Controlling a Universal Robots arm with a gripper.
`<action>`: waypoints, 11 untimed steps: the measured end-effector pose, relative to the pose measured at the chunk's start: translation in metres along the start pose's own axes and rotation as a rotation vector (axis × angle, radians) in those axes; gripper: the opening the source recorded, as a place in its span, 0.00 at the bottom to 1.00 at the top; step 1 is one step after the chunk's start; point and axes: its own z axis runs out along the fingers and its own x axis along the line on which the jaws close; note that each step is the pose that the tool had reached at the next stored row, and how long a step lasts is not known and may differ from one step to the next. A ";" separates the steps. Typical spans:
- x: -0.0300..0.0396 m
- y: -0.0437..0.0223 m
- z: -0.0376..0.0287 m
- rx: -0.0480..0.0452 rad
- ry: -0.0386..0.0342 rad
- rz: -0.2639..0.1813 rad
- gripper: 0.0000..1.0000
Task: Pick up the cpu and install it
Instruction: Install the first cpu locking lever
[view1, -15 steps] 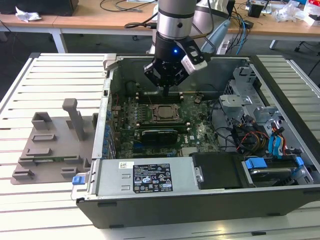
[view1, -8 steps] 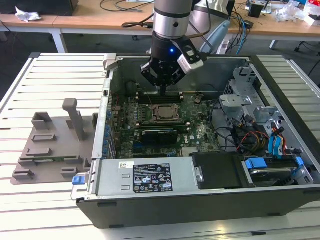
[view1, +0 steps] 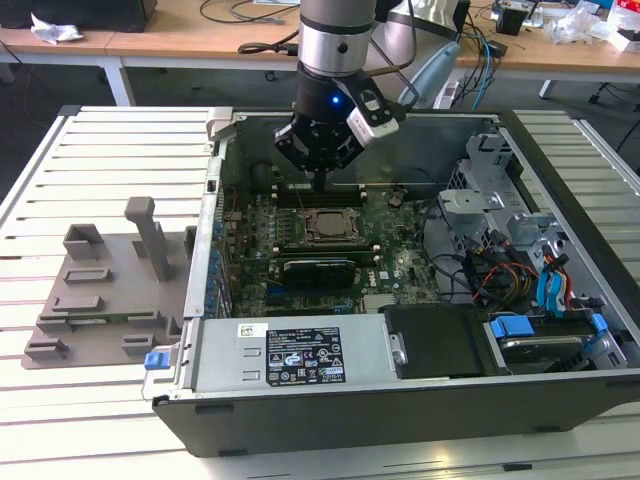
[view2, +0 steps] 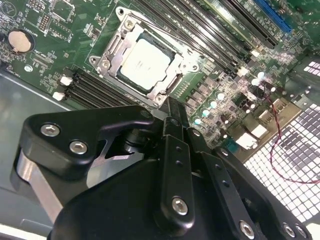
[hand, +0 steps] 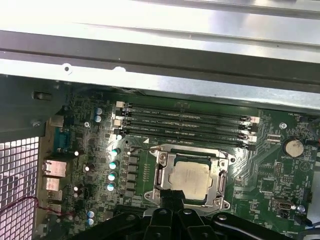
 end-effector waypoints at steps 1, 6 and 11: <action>0.0008 0.0002 0.0000 0.0000 0.0001 0.000 0.11; 0.0060 0.0012 0.0002 0.0001 0.0001 0.000 0.11; 0.0112 0.0030 0.0005 0.0000 0.0001 0.000 0.11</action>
